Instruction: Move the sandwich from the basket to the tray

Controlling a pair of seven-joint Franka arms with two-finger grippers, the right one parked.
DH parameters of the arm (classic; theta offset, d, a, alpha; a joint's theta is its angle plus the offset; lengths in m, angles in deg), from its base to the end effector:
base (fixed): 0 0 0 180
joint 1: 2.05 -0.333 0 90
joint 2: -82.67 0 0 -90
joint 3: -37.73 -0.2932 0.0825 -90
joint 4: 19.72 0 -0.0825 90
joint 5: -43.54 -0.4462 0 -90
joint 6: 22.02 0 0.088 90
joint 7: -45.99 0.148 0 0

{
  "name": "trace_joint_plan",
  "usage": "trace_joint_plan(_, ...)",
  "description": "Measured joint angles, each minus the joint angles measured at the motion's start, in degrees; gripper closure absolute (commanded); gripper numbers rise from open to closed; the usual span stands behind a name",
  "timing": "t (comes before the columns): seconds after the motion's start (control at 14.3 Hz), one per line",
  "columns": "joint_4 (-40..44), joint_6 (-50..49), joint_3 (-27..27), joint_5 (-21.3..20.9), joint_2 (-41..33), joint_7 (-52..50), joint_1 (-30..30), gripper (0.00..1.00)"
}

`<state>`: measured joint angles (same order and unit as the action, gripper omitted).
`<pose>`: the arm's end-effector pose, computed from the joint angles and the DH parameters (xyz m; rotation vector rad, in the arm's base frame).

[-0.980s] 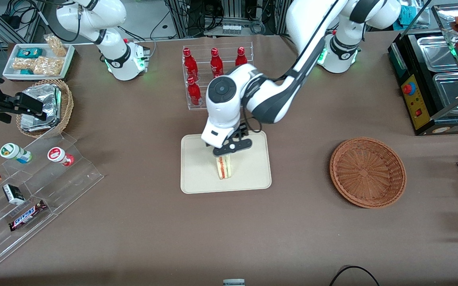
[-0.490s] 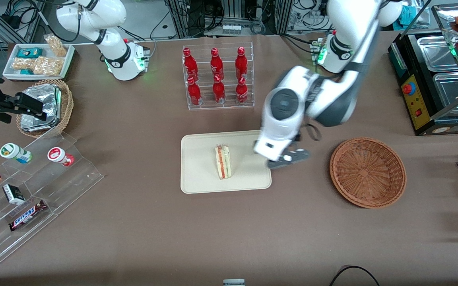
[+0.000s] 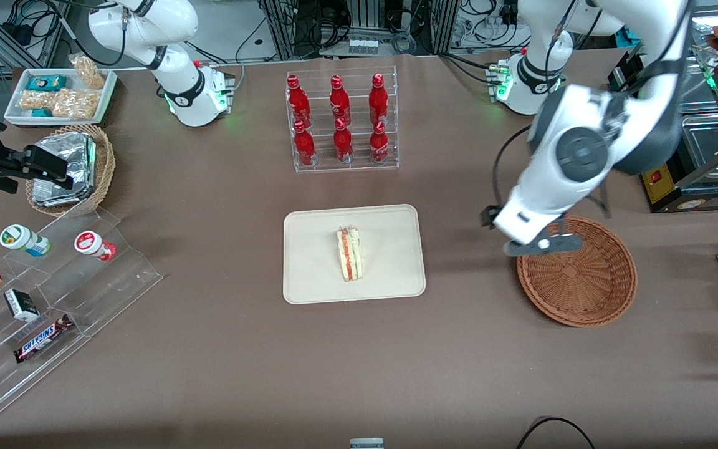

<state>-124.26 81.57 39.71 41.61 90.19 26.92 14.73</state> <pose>0.5979 -0.1984 0.3625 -3.0611 0.0076 0.2006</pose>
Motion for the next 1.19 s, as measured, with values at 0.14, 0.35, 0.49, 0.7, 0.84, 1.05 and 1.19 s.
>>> trace_joint_plan(0.14,-1.0,-2.4,0.0,0.0,-3.2,6.6,-3.0,0.00)
trace_joint_plan(0.35,-1.1,-4.9,0.1,0.0,-7.0,14.7,-7.3,0.00)
trace_joint_plan(0.49,-0.5,-6.3,0.2,0.0,-8.8,19.9,-10.7,0.00)
trace_joint_plan(0.7,2.7,-7.5,0.5,0.0,-9.4,23.6,-14.2,0.00)
trace_joint_plan(0.84,5.3,-7.6,1.3,0.0,-9.4,23.7,-15.3,0.00)
trace_joint_plan(1.05,8.7,-7.6,1.5,0.0,-9.1,23.6,-15.7,0.00)
trace_joint_plan(1.19,10.1,-7.6,1.2,0.2,-8.8,23.6,-15.9,0.00)
